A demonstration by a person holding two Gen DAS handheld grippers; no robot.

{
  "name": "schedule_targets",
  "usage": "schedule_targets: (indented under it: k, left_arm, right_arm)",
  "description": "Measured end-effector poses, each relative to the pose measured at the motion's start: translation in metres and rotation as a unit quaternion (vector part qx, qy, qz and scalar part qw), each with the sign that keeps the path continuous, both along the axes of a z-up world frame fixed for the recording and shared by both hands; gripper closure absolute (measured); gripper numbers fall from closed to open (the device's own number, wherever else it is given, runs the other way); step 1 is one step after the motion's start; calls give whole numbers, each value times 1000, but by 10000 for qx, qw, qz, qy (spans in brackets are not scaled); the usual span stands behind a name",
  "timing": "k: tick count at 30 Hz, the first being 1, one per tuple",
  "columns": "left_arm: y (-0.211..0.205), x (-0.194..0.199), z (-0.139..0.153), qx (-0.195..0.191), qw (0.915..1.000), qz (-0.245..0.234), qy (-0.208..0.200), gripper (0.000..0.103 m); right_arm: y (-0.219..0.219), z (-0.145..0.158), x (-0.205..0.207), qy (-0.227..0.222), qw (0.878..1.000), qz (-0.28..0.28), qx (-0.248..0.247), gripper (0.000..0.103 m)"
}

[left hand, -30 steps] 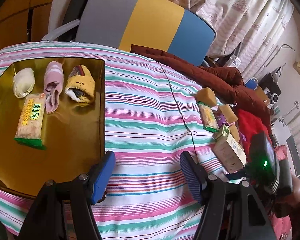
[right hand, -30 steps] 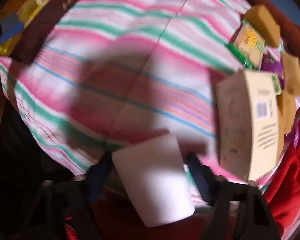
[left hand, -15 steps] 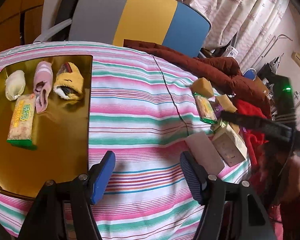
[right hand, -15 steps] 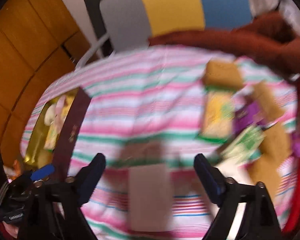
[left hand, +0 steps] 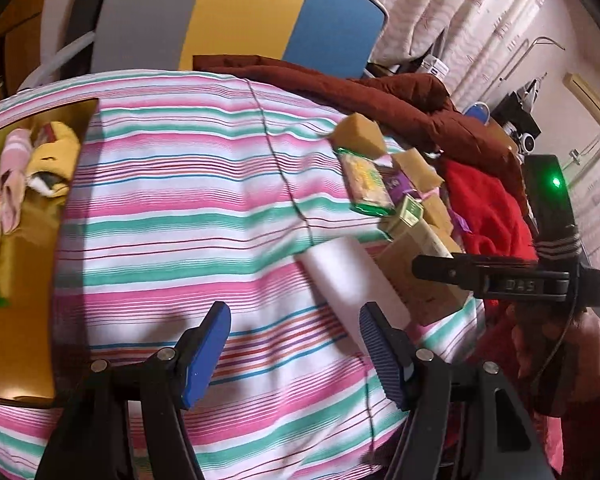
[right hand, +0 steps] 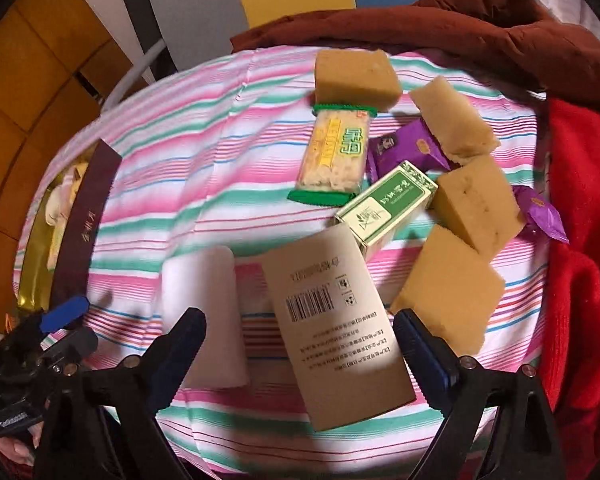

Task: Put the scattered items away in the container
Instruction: 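Reach the right tool toward the white block and brown carton, then grasp the brown carton with the right tool while the left grasps the white block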

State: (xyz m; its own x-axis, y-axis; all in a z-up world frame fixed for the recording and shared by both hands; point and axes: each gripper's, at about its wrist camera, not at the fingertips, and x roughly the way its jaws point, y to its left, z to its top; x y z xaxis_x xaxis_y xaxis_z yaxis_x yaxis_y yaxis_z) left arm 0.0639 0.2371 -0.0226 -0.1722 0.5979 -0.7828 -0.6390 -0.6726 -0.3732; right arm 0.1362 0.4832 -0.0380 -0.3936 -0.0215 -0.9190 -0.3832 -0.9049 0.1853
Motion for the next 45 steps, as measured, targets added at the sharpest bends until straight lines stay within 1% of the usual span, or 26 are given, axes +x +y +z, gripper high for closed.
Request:
schedule_targets:
  k: [2, 4, 6, 7, 11, 14, 15, 18, 19, 22, 24, 25, 26, 27, 28, 30, 34, 35, 36, 37, 38, 39, 41, 42, 43, 45]
  left_arm:
    - [8, 3, -1, -13, 10000, -68, -38, 35]
    - [17, 7, 0, -39, 9998, -173, -34, 35]
    - [29, 12, 0, -71, 9996, -287, -5, 35]
    - [35, 13, -2, -94, 9993, -348, -33, 35]
    - [54, 15, -8, -164, 9991, -372, -123, 35]
    - [68, 12, -10, -144, 9996, -220, -106, 35]
    - [73, 12, -11, -178, 9995, -212, -143, 35]
    - [91, 10, -21, -367, 9986, -227, -291, 35]
    - [95, 10, -23, -410, 9986, -206, -281, 34]
    - [104, 14, -27, -579, 9981, -194, -53, 31]
    - [106, 18, -33, -805, 9964, -206, 168, 30]
    - [106, 17, -42, -930, 9953, -242, 90, 31]
    - [104, 17, -45, -893, 9956, -258, 80, 31]
    - [99, 19, -43, -735, 9968, -249, 198, 31]
    - [95, 19, -44, -668, 9973, -227, 215, 31]
    - [91, 18, -44, -621, 9975, -240, 216, 32]
    - [87, 14, -47, -752, 9965, -230, 283, 30]
    - [88, 14, -48, -816, 9960, -230, 298, 22]
    - [91, 13, -50, -1015, 9941, -227, 318, 16]
    - [93, 12, -54, -1246, 9917, -181, 274, 3]
    - [92, 6, -61, -1263, 9919, -134, -7, 3]
    - [87, 1, -60, -1062, 9942, -43, -144, 4]
    - [76, -5, -57, -904, 9952, 238, -289, 20]
    - [73, -6, -57, -864, 9953, 309, -322, 22]
    - [70, -7, -56, -819, 9956, 330, -320, 26]
    - [64, -6, -54, -676, 9971, 293, -168, 36]
  right_arm:
    - [3, -5, -3, -254, 9994, 62, 211, 8]
    - [10, -11, -5, -375, 9991, 101, 160, 18]
    - [12, -13, -4, -399, 9989, 211, 101, 46]
    - [11, -13, -3, -373, 9989, 288, 88, 49]
    - [19, -7, 7, -105, 9999, 54, -52, 52]
    - [30, -5, 18, 97, 9993, -249, -279, 52]
    - [33, -5, 21, 149, 9986, -326, -385, 52]
    - [34, -3, 25, 205, 9979, -400, -469, 52]
    - [34, -3, 26, 199, 9979, -407, -472, 52]
    - [33, -5, 21, 187, 9977, -416, -509, 52]
    - [33, -5, 21, 195, 9974, -428, -542, 52]
    - [34, -6, 21, 194, 9974, -424, -542, 52]
    - [33, -6, 21, 182, 9976, -407, -532, 52]
    - [32, -7, 20, 160, 9978, -383, -523, 52]
    - [32, -7, 20, 132, 9980, -358, -507, 52]
    - [30, -8, 19, 61, 9984, -300, -475, 52]
    - [26, -9, 16, -31, 9990, -221, -389, 52]
    - [26, -10, 15, -40, 9990, -213, -380, 52]
    - [25, -11, 15, -49, 9990, -207, -388, 52]
    - [26, -11, 15, -57, 9989, -209, -409, 52]
    - [27, -12, 15, -59, 9989, -212, -425, 52]
    - [27, -12, 15, -59, 9988, -211, -434, 52]
    - [27, -11, 15, -63, 9989, -209, -423, 52]
    - [27, -11, 15, -67, 9989, -208, -417, 52]
    - [26, -11, 15, -70, 9989, -206, -414, 52]
    - [26, -11, 15, -77, 9989, -208, -419, 52]
